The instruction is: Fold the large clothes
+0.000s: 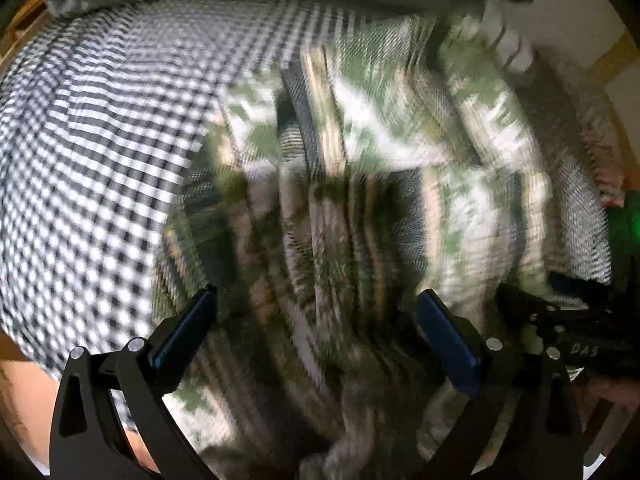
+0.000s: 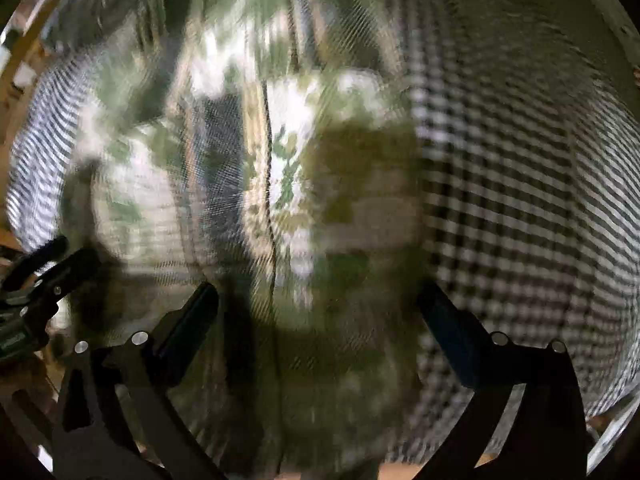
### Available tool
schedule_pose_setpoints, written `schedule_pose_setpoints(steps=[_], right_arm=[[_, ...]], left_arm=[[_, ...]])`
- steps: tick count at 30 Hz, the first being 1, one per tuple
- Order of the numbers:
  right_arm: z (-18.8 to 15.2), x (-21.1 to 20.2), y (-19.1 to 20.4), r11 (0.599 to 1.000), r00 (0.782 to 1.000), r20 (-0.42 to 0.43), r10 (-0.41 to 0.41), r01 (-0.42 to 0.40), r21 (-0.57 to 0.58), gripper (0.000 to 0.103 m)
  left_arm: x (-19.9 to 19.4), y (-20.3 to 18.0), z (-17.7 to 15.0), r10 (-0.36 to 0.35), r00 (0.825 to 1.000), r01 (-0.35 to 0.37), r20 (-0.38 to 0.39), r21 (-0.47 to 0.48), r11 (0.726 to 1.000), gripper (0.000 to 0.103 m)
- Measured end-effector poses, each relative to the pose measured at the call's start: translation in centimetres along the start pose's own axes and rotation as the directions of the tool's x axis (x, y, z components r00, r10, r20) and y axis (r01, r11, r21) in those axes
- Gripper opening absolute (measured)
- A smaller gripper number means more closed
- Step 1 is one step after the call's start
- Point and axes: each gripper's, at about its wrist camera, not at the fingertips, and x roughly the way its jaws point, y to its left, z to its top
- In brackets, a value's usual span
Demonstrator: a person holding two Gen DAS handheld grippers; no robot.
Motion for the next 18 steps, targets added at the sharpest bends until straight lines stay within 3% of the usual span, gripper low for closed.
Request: schedule_pose_setpoints(steps=[3,6,9,12,15,18], right_arm=[[-1.9,-2.3,0.8,0.998,1.0,0.009,0.013,-0.012,-0.057,0.1],[-4.1,1.3,4.4,0.993,0.998,-0.054,-0.012,0.005,-0.12,0.1],[-5.2,3.2,5.2,0.977,0.995,-0.025,-0.098,0.091,-0.193,0.101],[-4.7,3.5,5.0,0.978,0.996,-0.017,-0.093,0.088,-0.191,0.101],[-3.4,1.6,3.5,0.99,0.998,0.036,0.048,-0.043,-0.132,0.1],[-2.4,-2.8,-0.8,0.99,0.976,0.177,0.127,-0.114,-0.085,0.1]], left_arm=[[-0.9,0.3,-1.8,0.028,0.997,-0.026,-0.068,0.035,0.999,0.098],[1.7,1.3,-4.0,0.047,0.984,-0.044,-0.173,0.025,0.999,0.098],[2.6,2.0,-4.5,0.029,0.987,-0.028,-0.159,0.007,1.0,0.099],[2.5,1.3,-4.9,0.04,0.988,-0.037,-0.152,0.017,0.999,0.099],[1.3,1.7,-4.5,-0.075,0.99,0.069,-0.12,-0.057,0.996,0.098],[-1.2,5.7,-4.7,-0.257,0.966,0.247,-0.021,-0.217,0.944,0.098]])
